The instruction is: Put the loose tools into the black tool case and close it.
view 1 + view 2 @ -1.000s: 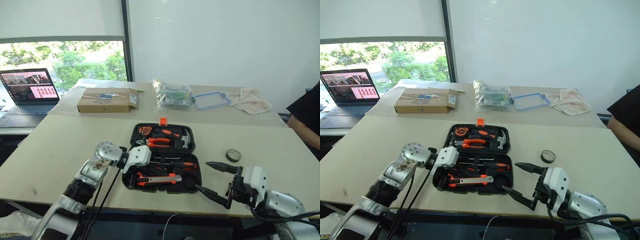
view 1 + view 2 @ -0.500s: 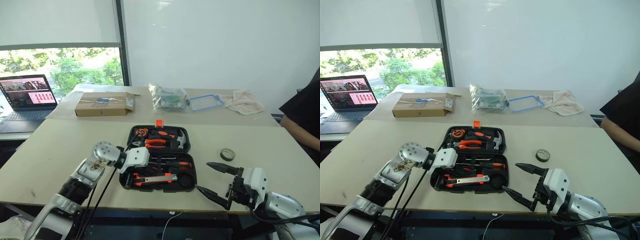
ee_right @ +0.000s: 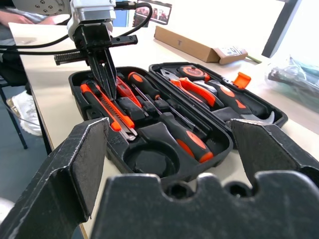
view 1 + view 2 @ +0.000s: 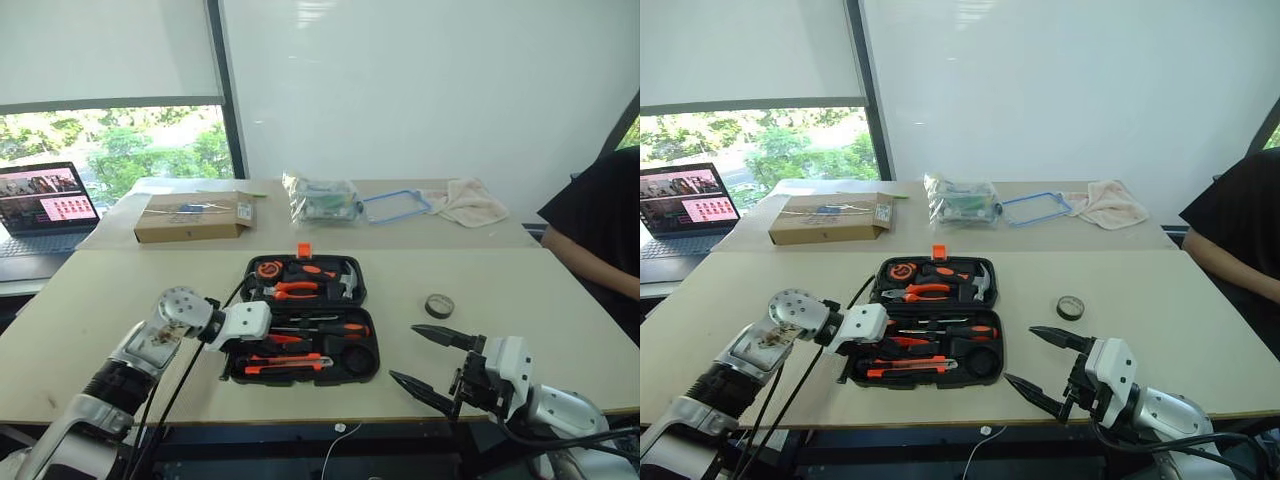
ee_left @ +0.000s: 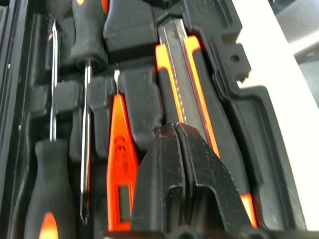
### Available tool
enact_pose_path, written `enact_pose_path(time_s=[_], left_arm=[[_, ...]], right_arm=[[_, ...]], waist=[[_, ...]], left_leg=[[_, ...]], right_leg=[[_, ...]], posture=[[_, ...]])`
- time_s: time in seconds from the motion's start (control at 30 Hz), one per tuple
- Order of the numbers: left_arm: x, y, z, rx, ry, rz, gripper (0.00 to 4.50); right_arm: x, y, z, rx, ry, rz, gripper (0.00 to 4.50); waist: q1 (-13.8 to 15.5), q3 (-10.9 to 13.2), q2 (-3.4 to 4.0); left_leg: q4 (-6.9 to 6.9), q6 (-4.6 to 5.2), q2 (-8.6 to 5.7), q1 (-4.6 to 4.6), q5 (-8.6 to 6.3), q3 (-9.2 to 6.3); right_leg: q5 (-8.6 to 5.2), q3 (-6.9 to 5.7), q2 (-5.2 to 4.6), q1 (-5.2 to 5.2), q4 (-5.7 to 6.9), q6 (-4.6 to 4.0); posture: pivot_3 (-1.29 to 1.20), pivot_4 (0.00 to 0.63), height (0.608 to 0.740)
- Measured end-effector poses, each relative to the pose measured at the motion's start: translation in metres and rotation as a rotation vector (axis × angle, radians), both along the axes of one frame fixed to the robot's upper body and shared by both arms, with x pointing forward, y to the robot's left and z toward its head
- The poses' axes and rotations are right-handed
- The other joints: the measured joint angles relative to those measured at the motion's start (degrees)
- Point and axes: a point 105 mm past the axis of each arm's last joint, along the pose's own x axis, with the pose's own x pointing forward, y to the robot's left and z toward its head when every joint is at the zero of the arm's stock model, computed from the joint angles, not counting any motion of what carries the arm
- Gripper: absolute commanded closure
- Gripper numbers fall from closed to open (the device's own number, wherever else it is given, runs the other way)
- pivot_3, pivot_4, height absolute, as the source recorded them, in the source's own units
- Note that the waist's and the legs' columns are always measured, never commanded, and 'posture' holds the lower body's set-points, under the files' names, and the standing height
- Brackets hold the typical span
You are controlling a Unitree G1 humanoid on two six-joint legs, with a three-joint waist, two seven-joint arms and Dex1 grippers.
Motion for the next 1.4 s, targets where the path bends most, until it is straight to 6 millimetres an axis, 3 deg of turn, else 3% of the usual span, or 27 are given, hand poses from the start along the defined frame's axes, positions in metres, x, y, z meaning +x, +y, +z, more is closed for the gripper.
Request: enact_pose_path(time_s=[0.27,0.37,0.43,0.47,0.6,0.8,0.9,1.0,1.17,1.27,1.4], left_arm=[[0.004,-0.005,-0.001,-0.136,-0.025,0.029,4.40],[0.004,-0.003,0.003,-0.252,0.001,0.073,4.40],[0.003,0.005,0.015,-0.366,0.039,0.132,3.88],[0.001,0.012,0.026,-0.439,0.061,0.153,3.74],[-0.009,0.045,0.056,-0.539,0.054,0.232,2.34],[-0.027,0.093,0.037,-0.547,0.022,0.366,0.17],[-0.028,0.102,0.040,-0.580,0.005,0.414,0.07],[-0.024,0.101,0.047,-0.636,-0.009,0.439,0.07],[-0.020,0.082,0.053,-0.663,-0.025,0.378,0.07],[-0.016,0.070,0.054,-0.680,-0.024,0.349,0.07],[-0.013,0.062,0.053,-0.689,-0.017,0.332,0.07]], right_arm=[[0.000,0.000,0.000,0.001,-0.002,0.000,0.00],[-0.002,-0.004,0.000,-0.007,0.000,-0.011,0.00],[-0.004,-0.014,0.000,-0.023,0.005,-0.042,0.00],[-0.006,-0.021,0.002,-0.029,0.007,-0.067,0.00],[-0.017,-0.051,0.000,-0.072,0.036,-0.175,0.00],[-0.033,-0.089,-0.015,-0.112,0.110,-0.336,0.00],[-0.031,-0.097,-0.015,-0.124,0.113,-0.368,0.00],[-0.008,-0.103,-0.001,-0.167,0.121,-0.409,0.00],[0.049,-0.103,0.029,-0.335,0.252,-0.467,0.00],[0.077,-0.095,0.032,-0.401,0.355,-0.463,0.00],[0.098,-0.093,0.014,-0.510,0.459,-0.456,0.00]], waist=[[0.86,-0.02,0.06],[1.50,0.08,-0.10],[1.53,0.10,-0.13],[1.52,0.10,-0.15],[1.54,0.10,-0.13],[1.48,0.15,-0.21],[1.67,0.19,-0.28],[1.46,0.21,-0.23],[0.93,0.26,-0.31],[0.72,0.28,-0.32],[1.13,0.28,-0.34]], left_leg=[[0.00,0.00,-0.05,-0.04,0.00,-0.01],[0.10,0.00,-0.07,-0.61,0.00,0.00],[0.15,0.00,-0.07,-1.05,0.01,-0.01],[0.15,-0.01,-0.07,-1.18,0.01,-0.01],[0.07,-0.02,-0.11,-1.36,-0.11,-0.03],[0.13,-0.04,-0.12,-1.40,-0.41,0.06],[0.15,-0.04,-0.14,-1.45,-0.42,0.05],[0.27,-0.07,-0.19,-1.37,-0.40,0.18],[0.23,-0.16,-0.17,-1.24,-0.27,0.21],[0.21,-0.17,-0.13,-1.30,-0.27,0.10],[0.15,-0.20,-0.11,-1.81,-0.25,-0.07]], right_leg=[[-0.14,-0.01,-0.10,-0.15,-0.01,-0.23],[-0.12,0.00,-0.12,-0.67,0.02,-0.22],[0.14,-0.03,-0.12,-1.05,0.05,0.03],[0.32,-0.03,-0.12,-1.21,0.04,-0.28],[0.22,-0.05,-0.10,-1.44,0.00,-0.22],[0.00,-0.01,-0.14,-1.43,-0.16,-0.07],[0.01,-0.03,-0.20,-1.39,-0.30,-0.05],[0.02,-0.01,-0.35,-1.32,-0.28,-0.04],[0.27,0.02,-0.31,-1.23,-0.28,-0.43],[0.35,0.04,-0.11,-1.26,-0.34,-0.39],[0.44,-0.18,0.00,-1.69,-0.43,-0.27]], posture=[[0.00,0.150,0.740],[0.00,0.150,0.740],[0.00,0.150,0.740],[0.00,0.150,0.740],[0.00,0.150,0.740],[0.00,0.150,0.740],[0.00,0.150,0.740],[0.00,0.150,0.740],[0.00,0.150,0.740],[0.00,0.150,0.740],[0.00,0.150,0.740]])
